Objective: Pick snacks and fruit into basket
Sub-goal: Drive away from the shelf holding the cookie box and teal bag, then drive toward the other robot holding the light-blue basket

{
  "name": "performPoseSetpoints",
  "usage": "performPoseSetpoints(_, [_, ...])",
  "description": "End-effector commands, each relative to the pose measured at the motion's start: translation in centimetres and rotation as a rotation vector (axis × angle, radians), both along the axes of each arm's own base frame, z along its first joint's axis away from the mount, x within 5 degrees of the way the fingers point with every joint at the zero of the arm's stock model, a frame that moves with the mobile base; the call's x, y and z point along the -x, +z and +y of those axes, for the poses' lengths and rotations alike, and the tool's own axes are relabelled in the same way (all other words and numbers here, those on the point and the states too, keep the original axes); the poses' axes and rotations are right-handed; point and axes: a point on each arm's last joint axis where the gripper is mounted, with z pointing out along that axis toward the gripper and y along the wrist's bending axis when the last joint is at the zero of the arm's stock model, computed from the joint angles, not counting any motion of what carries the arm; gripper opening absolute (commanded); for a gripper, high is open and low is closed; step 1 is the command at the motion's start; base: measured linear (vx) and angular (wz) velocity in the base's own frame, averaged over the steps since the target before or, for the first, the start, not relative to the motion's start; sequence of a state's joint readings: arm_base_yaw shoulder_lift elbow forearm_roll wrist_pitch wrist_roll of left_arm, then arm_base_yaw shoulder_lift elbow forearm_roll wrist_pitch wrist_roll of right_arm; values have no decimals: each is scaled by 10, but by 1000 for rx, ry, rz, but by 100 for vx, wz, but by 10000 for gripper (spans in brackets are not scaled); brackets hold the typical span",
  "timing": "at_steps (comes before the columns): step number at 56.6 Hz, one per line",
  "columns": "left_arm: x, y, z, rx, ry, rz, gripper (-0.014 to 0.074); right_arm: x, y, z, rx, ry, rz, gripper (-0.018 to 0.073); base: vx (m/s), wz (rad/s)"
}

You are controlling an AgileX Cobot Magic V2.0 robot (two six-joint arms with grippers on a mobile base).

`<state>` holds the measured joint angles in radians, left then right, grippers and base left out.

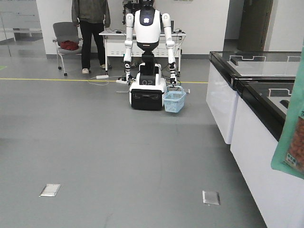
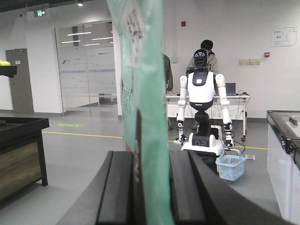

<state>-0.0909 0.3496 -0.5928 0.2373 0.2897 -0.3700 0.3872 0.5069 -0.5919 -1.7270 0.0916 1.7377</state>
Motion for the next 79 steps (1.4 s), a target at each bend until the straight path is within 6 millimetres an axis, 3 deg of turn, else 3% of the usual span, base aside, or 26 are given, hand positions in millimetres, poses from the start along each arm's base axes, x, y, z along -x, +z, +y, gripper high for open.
performPoseSetpoints(1, [2,19,-2,0,-21,-123,3,2,13,-3,48,-37,-57,-9,39,10])
performPoseSetpoints(79, [2,19,-2,0,-21,-123,3,2,13,-3,47,-40,-58,-9,46,6])
